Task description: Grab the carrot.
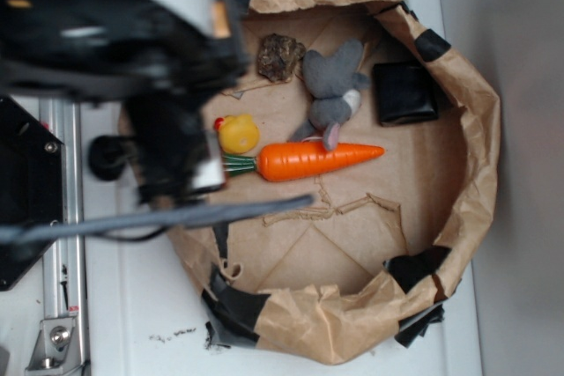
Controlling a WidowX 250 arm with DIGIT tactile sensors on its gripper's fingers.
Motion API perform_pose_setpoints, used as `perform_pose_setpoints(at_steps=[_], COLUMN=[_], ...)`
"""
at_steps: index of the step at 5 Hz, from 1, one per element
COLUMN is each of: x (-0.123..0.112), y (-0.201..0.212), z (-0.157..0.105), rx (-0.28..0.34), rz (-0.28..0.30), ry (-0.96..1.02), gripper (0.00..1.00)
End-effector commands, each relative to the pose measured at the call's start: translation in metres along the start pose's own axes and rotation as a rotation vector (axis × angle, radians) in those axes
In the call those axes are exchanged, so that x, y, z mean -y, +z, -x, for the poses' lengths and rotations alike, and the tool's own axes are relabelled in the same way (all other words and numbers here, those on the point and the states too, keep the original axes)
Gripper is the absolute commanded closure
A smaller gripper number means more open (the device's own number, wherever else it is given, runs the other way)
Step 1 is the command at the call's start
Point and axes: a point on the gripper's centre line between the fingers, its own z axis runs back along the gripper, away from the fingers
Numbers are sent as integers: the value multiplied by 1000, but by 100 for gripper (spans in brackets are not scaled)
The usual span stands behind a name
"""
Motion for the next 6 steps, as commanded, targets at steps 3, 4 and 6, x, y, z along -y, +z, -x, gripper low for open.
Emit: perform_pose_setpoints(at_steps=[3, 4, 6], x=[54, 63, 70], y=[-140, -143, -111], z=[-22, -7, -3], rx=[-249, -317, -244], rz=[158, 145, 81], ry=[-205, -188, -182], gripper=[0, 0, 100])
